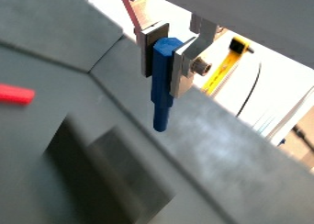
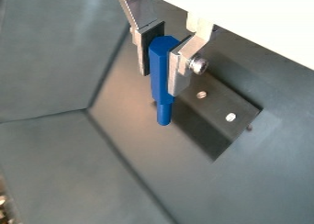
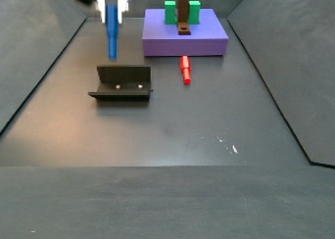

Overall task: Pick up the blue object. Move up. Place the blue object on the fixture. Regrasp the blue object. Move to above the board. Insert the blue object.
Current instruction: Move to above the board.

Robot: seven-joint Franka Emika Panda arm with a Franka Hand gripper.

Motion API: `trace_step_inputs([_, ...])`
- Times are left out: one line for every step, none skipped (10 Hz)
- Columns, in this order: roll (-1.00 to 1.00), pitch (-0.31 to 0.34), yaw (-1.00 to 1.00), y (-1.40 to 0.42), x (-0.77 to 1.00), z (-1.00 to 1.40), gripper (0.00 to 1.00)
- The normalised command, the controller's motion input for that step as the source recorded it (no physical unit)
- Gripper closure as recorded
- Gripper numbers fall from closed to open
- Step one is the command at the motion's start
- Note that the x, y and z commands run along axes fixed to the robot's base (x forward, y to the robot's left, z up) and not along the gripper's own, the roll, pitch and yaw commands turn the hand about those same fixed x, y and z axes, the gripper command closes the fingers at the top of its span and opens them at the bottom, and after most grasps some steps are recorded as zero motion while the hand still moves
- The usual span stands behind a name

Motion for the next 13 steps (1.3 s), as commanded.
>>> trace_step_inputs([0.01, 0.02, 0.03, 0.0, -0.03, 1.4, 1.0])
trace_step_inputs([0.01, 0.014, 0.02, 0.0, -0.02, 1.4, 1.0])
trace_step_inputs([0.0, 0.013, 0.01, -0.01, -0.01, 1.4, 1.0])
trace_step_inputs([0.0, 0.027, 0.01, -0.01, 0.0, 0.9, 1.0])
trace_step_inputs([0.01, 0.049, 0.01, -0.01, 0.02, 0.39, 1.0])
trace_step_inputs([0.01, 0.063, 0.01, -0.01, 0.04, 0.23, 1.0])
trace_step_inputs([-1.0, 0.065, -0.13, -1.4, -1.01, 0.28, 1.0])
trace_step_inputs([-1.0, 0.055, -0.13, -1.4, -1.03, 0.29, 1.0])
trace_step_inputs([-1.0, 0.041, -0.12, -1.4, -1.12, 0.29, 1.0])
trace_step_inputs([-1.0, 0.048, -0.12, -1.4, -1.13, 0.26, 1.0])
trace_step_inputs([-1.0, 0.055, -0.12, -1.4, -1.11, 0.27, 1.0])
trace_step_inputs([-1.0, 0.064, -0.11, -1.4, -1.14, 0.27, 1.0])
trace_step_inputs([-1.0, 0.07, -0.1, -0.66, -0.55, 0.12, 1.0])
